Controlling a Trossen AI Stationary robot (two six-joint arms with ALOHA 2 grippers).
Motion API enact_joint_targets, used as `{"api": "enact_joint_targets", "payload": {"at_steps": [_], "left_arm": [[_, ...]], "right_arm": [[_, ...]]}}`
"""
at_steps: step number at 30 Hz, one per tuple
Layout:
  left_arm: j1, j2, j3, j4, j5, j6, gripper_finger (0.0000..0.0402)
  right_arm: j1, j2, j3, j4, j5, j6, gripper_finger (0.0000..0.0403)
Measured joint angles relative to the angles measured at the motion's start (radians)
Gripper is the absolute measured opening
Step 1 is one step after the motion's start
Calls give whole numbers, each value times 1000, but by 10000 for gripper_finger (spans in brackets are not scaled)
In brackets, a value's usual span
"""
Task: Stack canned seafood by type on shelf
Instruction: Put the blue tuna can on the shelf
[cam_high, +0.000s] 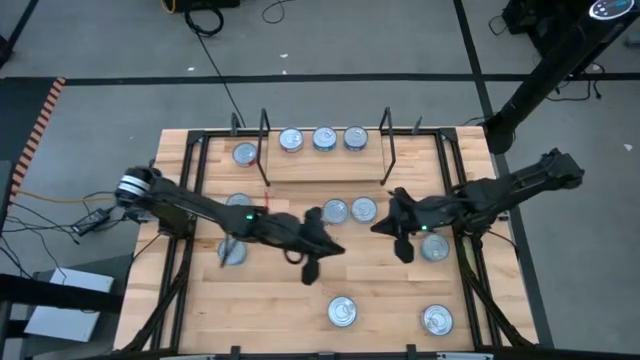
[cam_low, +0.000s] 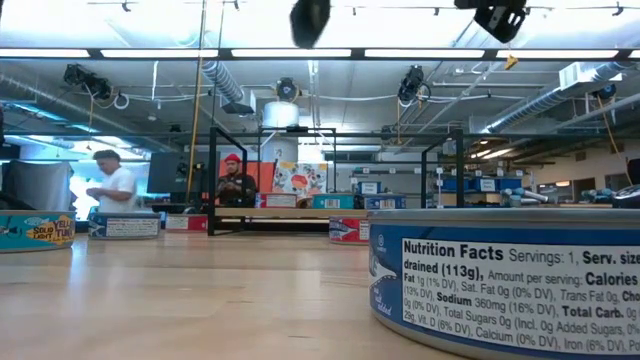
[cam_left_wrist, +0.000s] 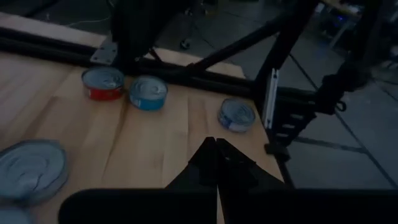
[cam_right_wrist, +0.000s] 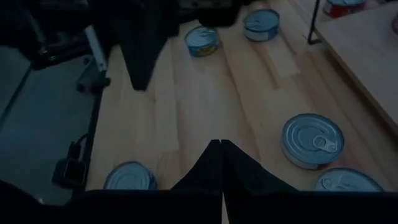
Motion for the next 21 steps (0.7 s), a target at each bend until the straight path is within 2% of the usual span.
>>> {"api": "enact_joint_targets", "payload": {"at_steps": [5,9,12,15,19,21], "left_arm": [[1,-144,-156,63,1,-15,0],[11,-215,-232,95,4,-18,0],[31,-257,-253,109,9,-22,0],[56,-264,-251,122,9,-19,0],[88,-271,-252,132,1,-23,0],[105,-270,-252,139,-2,-43,0]], "right_arm": [[-38,108,107,-88,15,114,6],[-94,171,157,-192,8,276,8],[-154,201,158,-288,-50,386,16],[-214,224,145,-369,-126,426,29],[-299,230,81,-387,-210,534,45],[-334,226,37,-385,-219,586,54]]}}
